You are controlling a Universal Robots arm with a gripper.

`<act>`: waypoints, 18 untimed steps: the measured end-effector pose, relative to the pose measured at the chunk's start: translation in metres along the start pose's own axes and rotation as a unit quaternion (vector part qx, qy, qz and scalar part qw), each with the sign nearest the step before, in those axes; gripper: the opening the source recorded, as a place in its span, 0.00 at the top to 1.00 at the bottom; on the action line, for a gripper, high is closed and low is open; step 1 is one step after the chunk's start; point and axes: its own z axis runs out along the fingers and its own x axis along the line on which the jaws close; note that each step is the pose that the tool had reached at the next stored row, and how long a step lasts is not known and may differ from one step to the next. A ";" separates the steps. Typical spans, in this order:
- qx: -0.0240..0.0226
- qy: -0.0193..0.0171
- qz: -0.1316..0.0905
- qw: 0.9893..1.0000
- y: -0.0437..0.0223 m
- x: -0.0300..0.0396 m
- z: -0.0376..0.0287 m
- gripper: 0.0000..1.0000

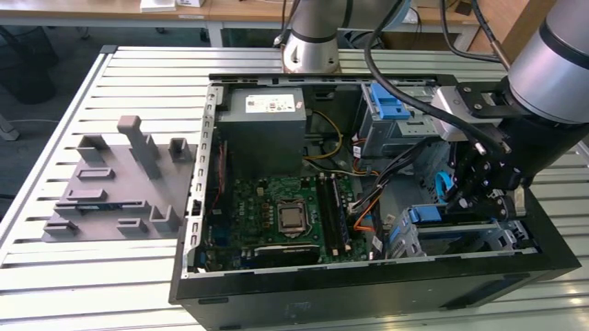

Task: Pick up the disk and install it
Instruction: 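Insert the second disk wire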

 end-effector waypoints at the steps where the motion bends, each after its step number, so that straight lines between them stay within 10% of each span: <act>1: 0.000 0.000 0.000 1.000 0.0000 0.0000 0.0002 0.84; 18: 0.000 0.005 0.000 1.000 0.0000 -0.0015 0.0018 0.84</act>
